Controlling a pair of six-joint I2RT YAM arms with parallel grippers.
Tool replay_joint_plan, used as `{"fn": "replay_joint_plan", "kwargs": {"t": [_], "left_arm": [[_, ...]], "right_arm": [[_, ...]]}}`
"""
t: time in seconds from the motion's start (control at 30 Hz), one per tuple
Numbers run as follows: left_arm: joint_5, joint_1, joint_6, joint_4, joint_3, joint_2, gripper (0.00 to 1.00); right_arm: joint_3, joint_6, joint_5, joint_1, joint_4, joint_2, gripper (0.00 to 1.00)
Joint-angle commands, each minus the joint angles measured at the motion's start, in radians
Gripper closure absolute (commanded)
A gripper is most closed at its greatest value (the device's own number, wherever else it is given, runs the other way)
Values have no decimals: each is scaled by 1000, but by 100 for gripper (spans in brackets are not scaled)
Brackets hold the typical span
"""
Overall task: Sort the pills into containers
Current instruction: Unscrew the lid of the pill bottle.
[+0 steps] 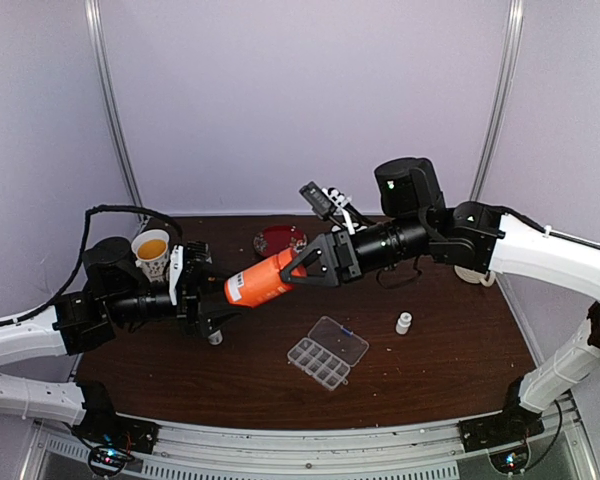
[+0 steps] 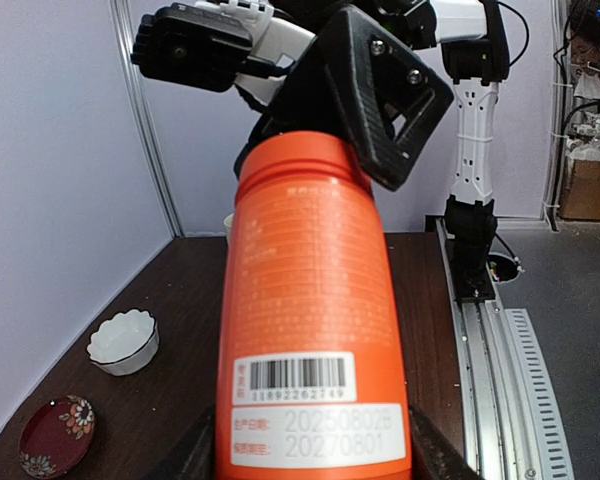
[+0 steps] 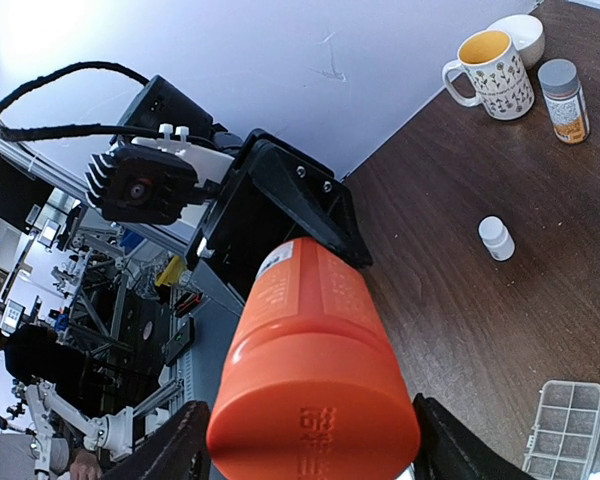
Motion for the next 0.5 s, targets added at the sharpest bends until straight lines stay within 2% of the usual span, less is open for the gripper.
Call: {"fn": "replay_joint_plan", "kwargs": {"t": [0.0,0.3,0.47], "left_arm": [[13,5,15,56,1,-13,100],[18,6,16,52,-2,-14,100],[20,5,15,50,-6,-13,100]], "right_arm": [[34,12,-21,-4,35,-2,27],[44,-1,-1,-4,22,-18,25],[39,-29,4,-4,9,-29,35]]}}
